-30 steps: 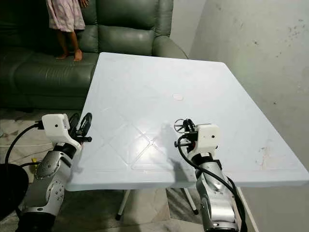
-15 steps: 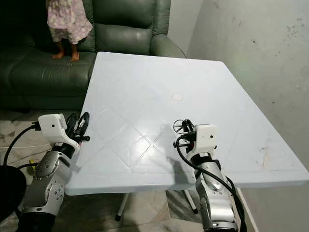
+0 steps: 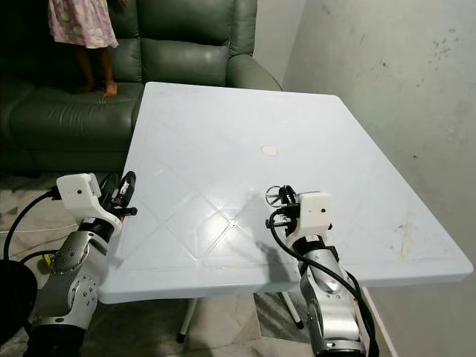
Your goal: Hang keys on a hook
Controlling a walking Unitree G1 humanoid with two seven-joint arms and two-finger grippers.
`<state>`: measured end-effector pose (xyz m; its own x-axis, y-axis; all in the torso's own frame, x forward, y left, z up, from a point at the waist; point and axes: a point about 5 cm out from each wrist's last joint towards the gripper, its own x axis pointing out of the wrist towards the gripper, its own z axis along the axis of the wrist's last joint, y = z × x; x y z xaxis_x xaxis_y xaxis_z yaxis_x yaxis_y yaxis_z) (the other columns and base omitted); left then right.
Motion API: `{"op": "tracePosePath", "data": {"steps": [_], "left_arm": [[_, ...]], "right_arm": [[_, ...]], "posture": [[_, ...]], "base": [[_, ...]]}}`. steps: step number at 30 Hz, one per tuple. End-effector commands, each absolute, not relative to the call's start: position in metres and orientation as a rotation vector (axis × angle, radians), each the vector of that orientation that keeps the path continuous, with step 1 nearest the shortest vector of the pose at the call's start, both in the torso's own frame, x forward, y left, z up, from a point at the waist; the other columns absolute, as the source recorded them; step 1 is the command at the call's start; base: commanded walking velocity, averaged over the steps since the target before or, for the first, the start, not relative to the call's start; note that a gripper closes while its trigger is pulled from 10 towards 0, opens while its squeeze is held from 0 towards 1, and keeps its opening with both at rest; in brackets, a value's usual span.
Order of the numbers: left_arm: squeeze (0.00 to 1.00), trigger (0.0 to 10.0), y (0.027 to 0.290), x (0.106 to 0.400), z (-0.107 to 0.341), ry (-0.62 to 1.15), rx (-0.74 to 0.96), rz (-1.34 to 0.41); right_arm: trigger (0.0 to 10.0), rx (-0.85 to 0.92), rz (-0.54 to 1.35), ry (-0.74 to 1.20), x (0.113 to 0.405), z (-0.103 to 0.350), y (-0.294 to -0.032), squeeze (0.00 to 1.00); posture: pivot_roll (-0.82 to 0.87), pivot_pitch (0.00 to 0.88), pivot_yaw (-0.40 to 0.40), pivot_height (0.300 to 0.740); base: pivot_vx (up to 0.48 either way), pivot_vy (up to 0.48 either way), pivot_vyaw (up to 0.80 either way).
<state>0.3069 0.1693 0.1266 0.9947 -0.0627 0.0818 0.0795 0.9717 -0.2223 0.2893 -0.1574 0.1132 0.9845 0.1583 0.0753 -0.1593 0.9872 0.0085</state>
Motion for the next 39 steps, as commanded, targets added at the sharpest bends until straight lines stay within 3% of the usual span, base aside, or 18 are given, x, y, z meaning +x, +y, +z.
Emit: {"op": "tracePosePath", "data": {"steps": [1, 39], "left_arm": [[0.00, 10.0, 0.1714, 0.3087, 0.1289, -0.076, -0.216, -0.065], [0.00, 10.0, 0.1651, 0.3114, 0.1273, -0.034, -0.152, -0.083]], "right_arm": [[10.0, 0.014, 0.166, -0.074, 0.2902, 0.1142, -0.1556, 0.00], [10.0, -0.010, 0.170, -0.062, 0.2885, 0.1116, -0.1551, 0.00]], "posture": [[0.14, 0.000, -0.108, 0.740], [0.13, 0.000, -0.112, 0.740]], "base": [[0.000, 0.000, -0.73], [0.000, 0.000, -0.72]]}}
